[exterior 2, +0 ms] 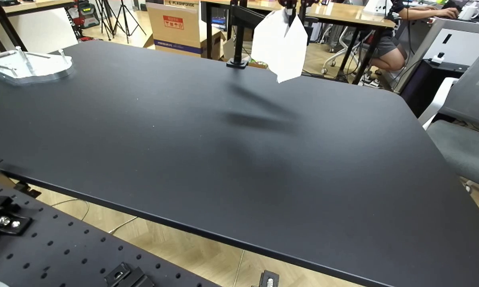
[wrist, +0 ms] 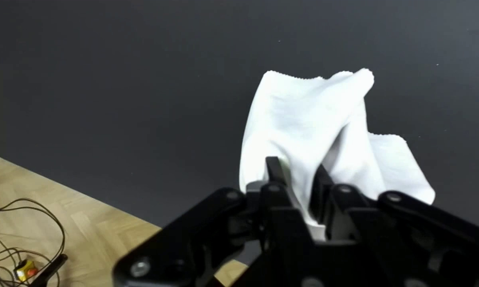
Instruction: Put the cloth on the black rod
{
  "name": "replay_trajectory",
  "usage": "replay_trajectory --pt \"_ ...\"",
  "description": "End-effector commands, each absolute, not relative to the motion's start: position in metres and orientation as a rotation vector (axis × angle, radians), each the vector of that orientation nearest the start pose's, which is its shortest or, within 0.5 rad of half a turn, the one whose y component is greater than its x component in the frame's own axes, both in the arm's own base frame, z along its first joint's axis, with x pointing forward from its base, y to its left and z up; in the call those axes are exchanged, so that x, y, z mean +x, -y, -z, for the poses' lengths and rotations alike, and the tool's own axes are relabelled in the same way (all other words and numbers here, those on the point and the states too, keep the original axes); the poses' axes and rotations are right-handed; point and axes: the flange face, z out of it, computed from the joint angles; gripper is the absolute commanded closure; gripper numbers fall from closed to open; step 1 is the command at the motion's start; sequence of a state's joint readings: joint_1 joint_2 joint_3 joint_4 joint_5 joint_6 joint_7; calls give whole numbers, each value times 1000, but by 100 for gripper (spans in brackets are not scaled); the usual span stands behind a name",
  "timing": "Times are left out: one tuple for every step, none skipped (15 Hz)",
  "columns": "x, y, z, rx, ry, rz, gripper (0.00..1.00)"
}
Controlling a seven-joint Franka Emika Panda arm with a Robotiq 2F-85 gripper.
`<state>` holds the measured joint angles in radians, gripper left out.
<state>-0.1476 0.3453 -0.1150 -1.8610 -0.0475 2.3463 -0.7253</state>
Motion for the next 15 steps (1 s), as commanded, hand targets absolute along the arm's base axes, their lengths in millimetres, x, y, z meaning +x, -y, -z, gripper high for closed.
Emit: replay_trajectory --pt "647 162 -350 -3167 795 172 48" --pt "648 161 -356 -3169 803 189 40" --pt "648 158 -361 -3168 812 200 33" --pt "647 157 -365 -3168 822 211 26" --pt "646 156 -369 -3170 834 216 20" --pt "646 153 -372 -3170 843 221 14" --pt "645 147 -377 -3166 862 230 6" --pt "644 139 -382 -3163 876 239 1" --pt "643 132 -386 -3160 886 238 0" --pt "642 125 -392 -3166 895 244 0" --pt "639 118 -401 -3172 908 251 0" --pt "638 113 -408 -3173 928 270 0" --pt "637 110 -415 -3183 918 276 0" --pt "637 110 -423 -3191 909 288 0" --pt "635 109 -429 -3192 902 296 0"
